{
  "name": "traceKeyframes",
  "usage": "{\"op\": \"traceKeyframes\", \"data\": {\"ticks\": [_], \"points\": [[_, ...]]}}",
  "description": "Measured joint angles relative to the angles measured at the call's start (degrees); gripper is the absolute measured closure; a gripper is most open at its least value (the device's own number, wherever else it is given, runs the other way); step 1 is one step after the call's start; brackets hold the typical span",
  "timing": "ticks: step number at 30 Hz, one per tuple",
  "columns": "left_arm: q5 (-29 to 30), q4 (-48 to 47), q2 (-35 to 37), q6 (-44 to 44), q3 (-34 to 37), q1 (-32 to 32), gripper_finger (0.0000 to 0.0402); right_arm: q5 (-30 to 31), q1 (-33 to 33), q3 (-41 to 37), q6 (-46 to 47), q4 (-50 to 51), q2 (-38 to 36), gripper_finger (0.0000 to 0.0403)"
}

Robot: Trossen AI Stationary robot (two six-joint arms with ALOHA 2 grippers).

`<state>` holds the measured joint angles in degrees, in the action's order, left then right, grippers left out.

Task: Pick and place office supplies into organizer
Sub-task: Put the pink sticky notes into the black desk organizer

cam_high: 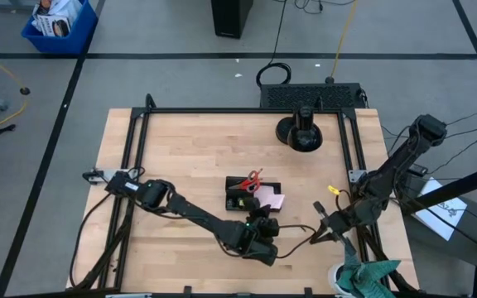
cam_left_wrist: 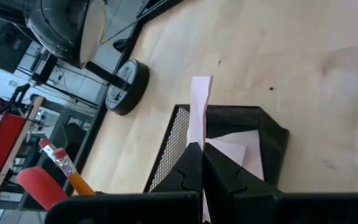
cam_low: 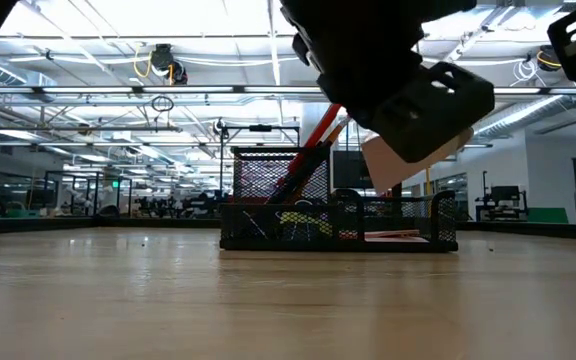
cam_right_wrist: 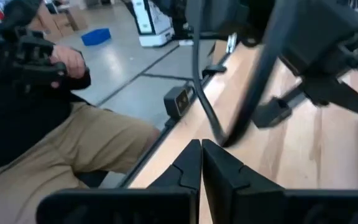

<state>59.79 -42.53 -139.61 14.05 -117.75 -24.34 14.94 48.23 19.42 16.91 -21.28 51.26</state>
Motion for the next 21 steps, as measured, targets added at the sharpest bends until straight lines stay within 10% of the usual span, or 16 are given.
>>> {"op": "traceKeyframes", "data": {"ticks": [21], "points": [[-1.48,-5.66,-0.04,-4.01,0.02,2.60,0.0401,-4.94,-0.35,0.02,-0.48,1.28,-5.20,0.0397]]}}
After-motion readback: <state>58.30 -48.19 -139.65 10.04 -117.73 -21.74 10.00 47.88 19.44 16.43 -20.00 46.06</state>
